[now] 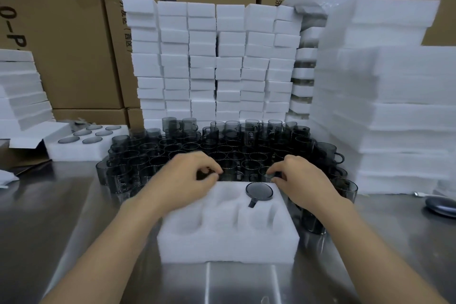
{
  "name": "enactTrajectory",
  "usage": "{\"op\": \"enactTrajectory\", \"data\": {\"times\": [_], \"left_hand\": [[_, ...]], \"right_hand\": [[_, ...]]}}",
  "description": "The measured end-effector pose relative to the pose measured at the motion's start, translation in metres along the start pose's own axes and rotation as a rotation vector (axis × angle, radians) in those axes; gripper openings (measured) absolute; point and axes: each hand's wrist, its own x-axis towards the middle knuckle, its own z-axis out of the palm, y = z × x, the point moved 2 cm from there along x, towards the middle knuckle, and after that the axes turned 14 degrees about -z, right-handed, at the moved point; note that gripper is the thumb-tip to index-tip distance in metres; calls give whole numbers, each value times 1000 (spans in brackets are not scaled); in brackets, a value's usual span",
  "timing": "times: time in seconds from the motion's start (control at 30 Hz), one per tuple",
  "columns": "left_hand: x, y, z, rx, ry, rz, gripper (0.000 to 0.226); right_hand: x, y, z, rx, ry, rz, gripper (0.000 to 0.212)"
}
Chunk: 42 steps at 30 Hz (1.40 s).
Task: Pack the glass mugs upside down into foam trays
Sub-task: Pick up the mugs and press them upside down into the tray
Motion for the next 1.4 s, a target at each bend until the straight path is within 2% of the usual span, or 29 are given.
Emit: {"op": "enactTrajectory", "data": {"times": [0.07, 0.13, 0.3, 0.4, 0.5, 0.6, 0.7, 0.77, 0.87, 0.9, 0.97, 1.07, 1.17, 1.33, 1.4], "left_hand": [[2, -12, -20, 182, 168, -40, 21], [3, -22, -31, 288, 235, -100, 27], [5, -33, -23, 257, 93, -170, 16], [6, -25, -12, 203, 46, -173, 26], [11, -16, 3, 218, 74, -193, 38], [17, -9, 15, 180, 42, -329, 51], [22, -9, 18, 54, -16, -460, 39], [21, -6, 18, 84, 33, -423, 34], [18, 2, 17, 214, 268, -304, 42], [19, 4, 14, 132, 312, -293, 44], [22, 6, 6, -227, 267, -312, 39], [24, 8, 3, -700, 36, -371, 30], [22, 16, 14, -1004, -214, -330, 31], [15, 27, 23, -1317, -376, -323, 43], [14, 26, 24, -1386, -392, -343, 38]], "right_hand": [[-1, 1, 0, 3, -13, 2, 28], [-2, 1, 2, 4, -41, 10, 29], [-1, 1, 5, -6, -59, 31, 31], [-2, 1, 6, -18, -65, 43, 30], [-1, -1, 6, -11, -68, 44, 31], [-2, -4, 4, -4, -74, 42, 31], [-3, -7, 1, -9, -85, 47, 31], [-4, -8, -1, -13, -79, 52, 31], [-5, -8, -6, -21, -37, 52, 29], [-5, -8, -8, -26, -9, 49, 29], [-3, -11, -13, -12, 85, 32, 29], [-1, -26, -18, 206, 294, -51, 38], [-2, -46, -18, 484, 356, -150, 61], [-3, -62, -8, 610, 351, -181, 75], [-3, -65, -3, 729, 370, -161, 78]]}}
